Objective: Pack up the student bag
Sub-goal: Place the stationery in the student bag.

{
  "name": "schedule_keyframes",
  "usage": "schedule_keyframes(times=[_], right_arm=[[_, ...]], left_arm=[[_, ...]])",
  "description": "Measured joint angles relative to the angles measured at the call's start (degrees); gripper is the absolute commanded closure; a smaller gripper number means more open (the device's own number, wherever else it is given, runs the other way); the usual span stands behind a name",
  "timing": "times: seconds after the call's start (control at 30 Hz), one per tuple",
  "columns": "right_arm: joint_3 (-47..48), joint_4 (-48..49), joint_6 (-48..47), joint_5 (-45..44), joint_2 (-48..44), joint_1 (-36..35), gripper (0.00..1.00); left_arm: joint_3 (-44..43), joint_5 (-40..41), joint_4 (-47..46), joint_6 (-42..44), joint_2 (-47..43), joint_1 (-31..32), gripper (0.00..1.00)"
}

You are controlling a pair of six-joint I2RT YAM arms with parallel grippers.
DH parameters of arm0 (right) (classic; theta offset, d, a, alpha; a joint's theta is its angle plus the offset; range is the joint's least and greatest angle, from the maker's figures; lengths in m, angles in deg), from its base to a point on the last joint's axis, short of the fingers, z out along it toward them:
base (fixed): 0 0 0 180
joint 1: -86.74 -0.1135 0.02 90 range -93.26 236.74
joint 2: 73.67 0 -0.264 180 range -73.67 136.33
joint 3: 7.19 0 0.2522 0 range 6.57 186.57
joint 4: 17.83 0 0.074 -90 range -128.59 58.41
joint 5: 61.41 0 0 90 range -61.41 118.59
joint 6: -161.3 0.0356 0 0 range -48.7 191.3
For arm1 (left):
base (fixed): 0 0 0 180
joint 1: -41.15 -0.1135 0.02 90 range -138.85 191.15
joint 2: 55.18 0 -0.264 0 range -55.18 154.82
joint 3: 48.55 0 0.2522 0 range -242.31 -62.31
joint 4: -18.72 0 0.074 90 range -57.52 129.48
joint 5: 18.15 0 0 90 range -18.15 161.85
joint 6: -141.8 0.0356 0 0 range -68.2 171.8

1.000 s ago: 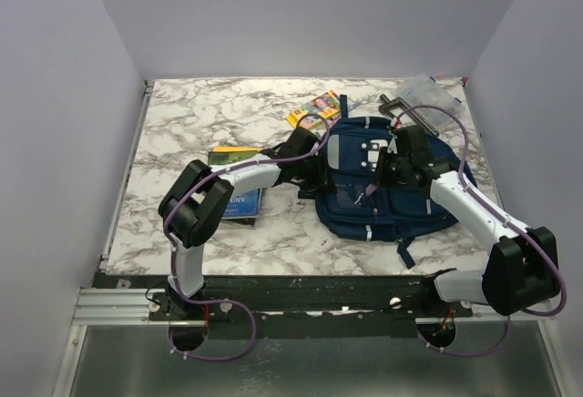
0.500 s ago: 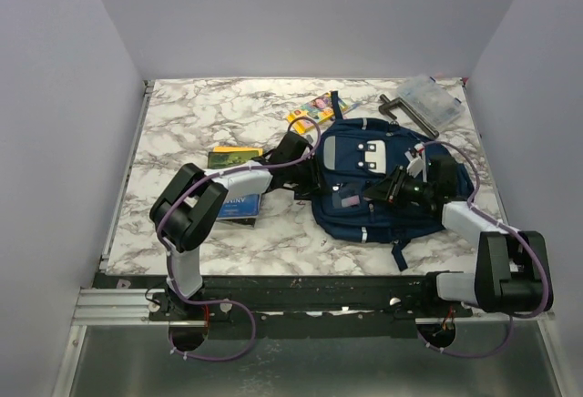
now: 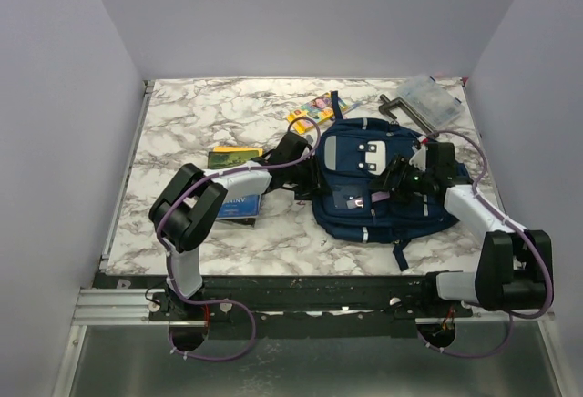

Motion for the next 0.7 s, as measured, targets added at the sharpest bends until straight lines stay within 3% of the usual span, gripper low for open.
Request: schedule_keyframes(times=[0.13, 0.37, 0.5, 0.7], right_arm=[[2.4, -4.9, -0.2, -6.9, -1.0, -0.1, 0.27], [2.5, -5.4, -0.3, -8.6, -0.7, -0.9, 0.26], [3.0, -6.4, -1.4, -10.8, -2.5, -1.2, 0.31], [3.5, -5.6, -3.7, -11.0, 2.1, -1.7, 0.4]], left_arm=[[0.0, -0.5, -0.1, 0.0, 0.0, 0.0, 0.61], [0.1, -1.0, -0.2, 0.0, -0.1, 0.0, 0.6], [0.2, -1.0, -0.1, 0.1, -0.3, 0.0, 0.6], [0.2, -1.1, -0.1, 0.1, -0.4, 0.0, 0.6]])
